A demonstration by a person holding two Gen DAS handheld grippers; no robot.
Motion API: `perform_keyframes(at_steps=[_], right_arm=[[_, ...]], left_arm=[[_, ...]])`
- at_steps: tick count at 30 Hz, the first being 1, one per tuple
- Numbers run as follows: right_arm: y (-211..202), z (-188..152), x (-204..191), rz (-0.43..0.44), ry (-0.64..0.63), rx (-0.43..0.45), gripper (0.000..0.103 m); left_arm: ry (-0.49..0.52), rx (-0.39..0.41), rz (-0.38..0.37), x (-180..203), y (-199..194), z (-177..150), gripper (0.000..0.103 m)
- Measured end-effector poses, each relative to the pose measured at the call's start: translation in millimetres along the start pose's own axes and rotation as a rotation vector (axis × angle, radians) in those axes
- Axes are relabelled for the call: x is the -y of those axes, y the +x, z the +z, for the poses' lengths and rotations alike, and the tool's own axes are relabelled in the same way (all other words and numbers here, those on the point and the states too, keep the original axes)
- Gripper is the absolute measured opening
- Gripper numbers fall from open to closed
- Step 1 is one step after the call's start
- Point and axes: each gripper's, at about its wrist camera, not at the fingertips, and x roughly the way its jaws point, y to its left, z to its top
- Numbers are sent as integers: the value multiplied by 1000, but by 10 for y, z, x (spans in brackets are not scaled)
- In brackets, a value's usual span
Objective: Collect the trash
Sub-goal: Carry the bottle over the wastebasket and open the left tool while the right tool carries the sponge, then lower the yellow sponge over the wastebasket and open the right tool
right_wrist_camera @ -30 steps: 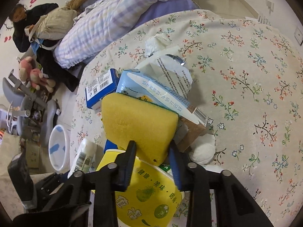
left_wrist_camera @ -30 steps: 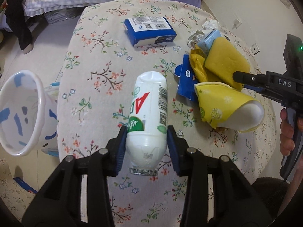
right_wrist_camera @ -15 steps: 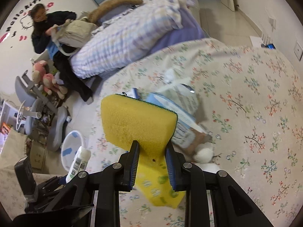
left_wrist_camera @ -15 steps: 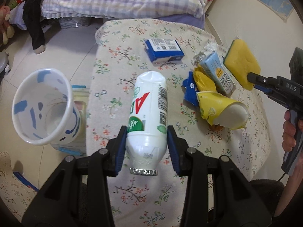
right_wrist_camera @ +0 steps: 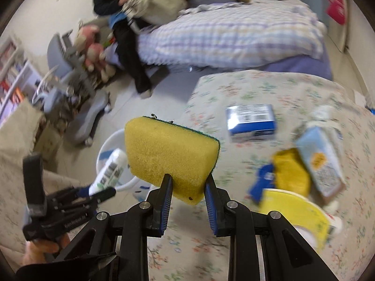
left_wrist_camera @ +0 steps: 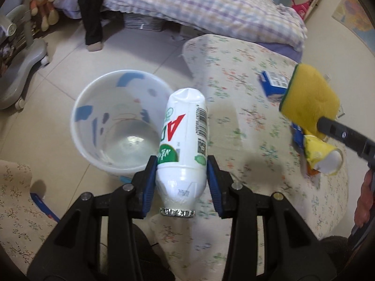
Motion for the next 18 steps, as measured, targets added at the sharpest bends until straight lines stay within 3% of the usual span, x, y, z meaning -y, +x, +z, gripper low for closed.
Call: perform_keyframes(at_steps=[11,12,15,16,18], right_arm=[[806,13,-528,-57,-85,-85,28],[863,14,-559,-63,-90,-89,28],[1002,35,-657,-74,-99,-100,28],[1019,31,-671,-76,-102,-100,28],[1101,39,-728,-89,-118,-106,28]], left_arm=[[-56,20,76,-509,267,131,44],[-68,-3,83,-553,280,121,47],[-83,-11,136,-630,227,33,76],[-85,-1,169,-652,191,-7,82],[-85,-2,203,-697,148,-74,83]])
